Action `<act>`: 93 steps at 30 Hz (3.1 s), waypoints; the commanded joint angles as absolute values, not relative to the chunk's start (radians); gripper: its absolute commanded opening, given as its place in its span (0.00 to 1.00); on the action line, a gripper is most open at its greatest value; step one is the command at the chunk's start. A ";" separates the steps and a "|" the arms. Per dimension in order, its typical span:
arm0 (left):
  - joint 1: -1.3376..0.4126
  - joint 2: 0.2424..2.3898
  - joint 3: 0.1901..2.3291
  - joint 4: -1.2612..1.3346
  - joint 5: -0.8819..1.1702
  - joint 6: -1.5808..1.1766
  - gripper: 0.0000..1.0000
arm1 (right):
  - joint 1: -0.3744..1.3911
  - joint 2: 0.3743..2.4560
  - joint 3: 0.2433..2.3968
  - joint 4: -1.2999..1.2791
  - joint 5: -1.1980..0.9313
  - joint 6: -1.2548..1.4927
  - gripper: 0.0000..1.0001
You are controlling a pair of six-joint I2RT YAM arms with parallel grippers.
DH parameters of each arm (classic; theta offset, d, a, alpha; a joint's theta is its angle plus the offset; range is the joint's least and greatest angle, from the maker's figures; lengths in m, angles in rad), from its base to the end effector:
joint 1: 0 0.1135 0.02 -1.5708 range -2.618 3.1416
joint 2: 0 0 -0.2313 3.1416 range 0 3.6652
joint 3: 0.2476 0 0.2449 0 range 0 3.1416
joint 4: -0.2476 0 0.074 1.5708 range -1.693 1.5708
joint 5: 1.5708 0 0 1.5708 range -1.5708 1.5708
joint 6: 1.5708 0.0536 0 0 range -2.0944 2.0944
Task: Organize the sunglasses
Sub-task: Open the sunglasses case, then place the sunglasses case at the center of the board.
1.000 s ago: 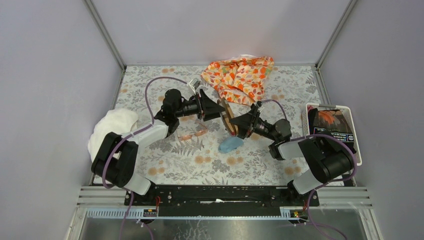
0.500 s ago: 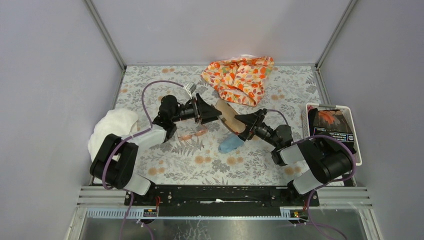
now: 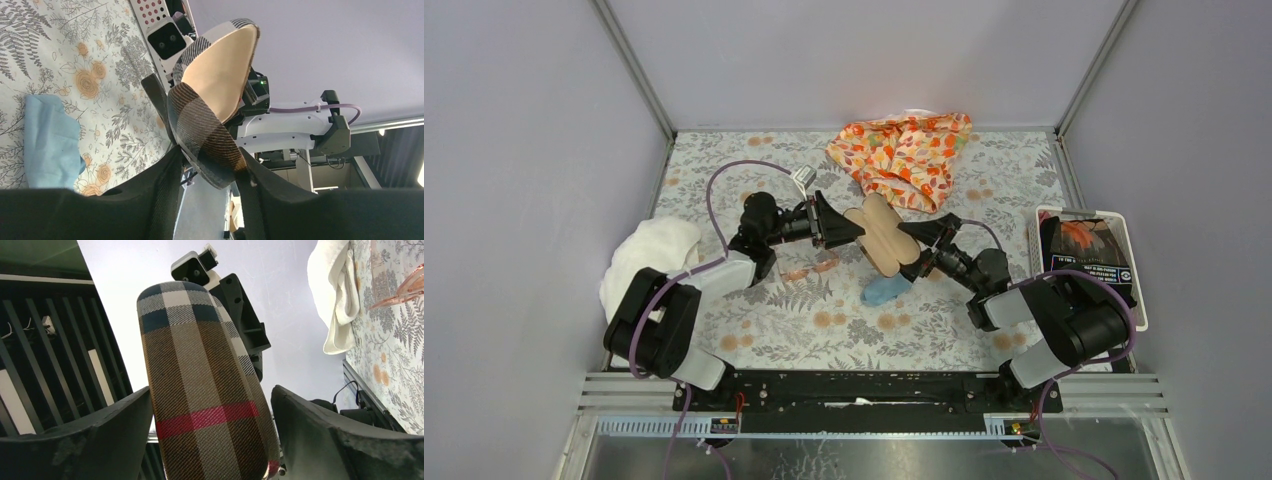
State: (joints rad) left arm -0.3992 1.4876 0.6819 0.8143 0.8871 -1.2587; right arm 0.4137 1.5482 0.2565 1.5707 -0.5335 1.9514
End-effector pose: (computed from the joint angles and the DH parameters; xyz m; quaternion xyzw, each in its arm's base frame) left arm 0.2753 -0.1613 0.2152 0.0121 0.7051 -0.6770 0.2106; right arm 0.2211 0.1268 0.1661 0.2524 0.5637 0.7731 0.1448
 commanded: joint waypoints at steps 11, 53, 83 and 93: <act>-0.405 1.489 0.843 0.398 0.798 -1.072 0.00 | 0.428 1.127 0.542 0.210 -0.464 1.008 1.00; -0.454 1.514 1.281 -0.362 0.555 -0.614 0.99 | 0.348 1.167 0.733 -0.316 0.058 0.718 0.00; -0.464 1.420 1.097 -0.378 0.363 -0.591 0.99 | 0.277 1.328 0.495 0.044 0.049 1.027 0.57; -0.475 1.425 1.095 -0.377 0.370 -0.583 0.99 | 0.278 1.226 0.527 -0.089 0.099 0.880 0.67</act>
State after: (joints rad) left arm -0.4652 1.4155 1.1088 -0.3668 0.3592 -0.6102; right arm 0.2722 1.2644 0.5030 -0.0242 0.0551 0.9607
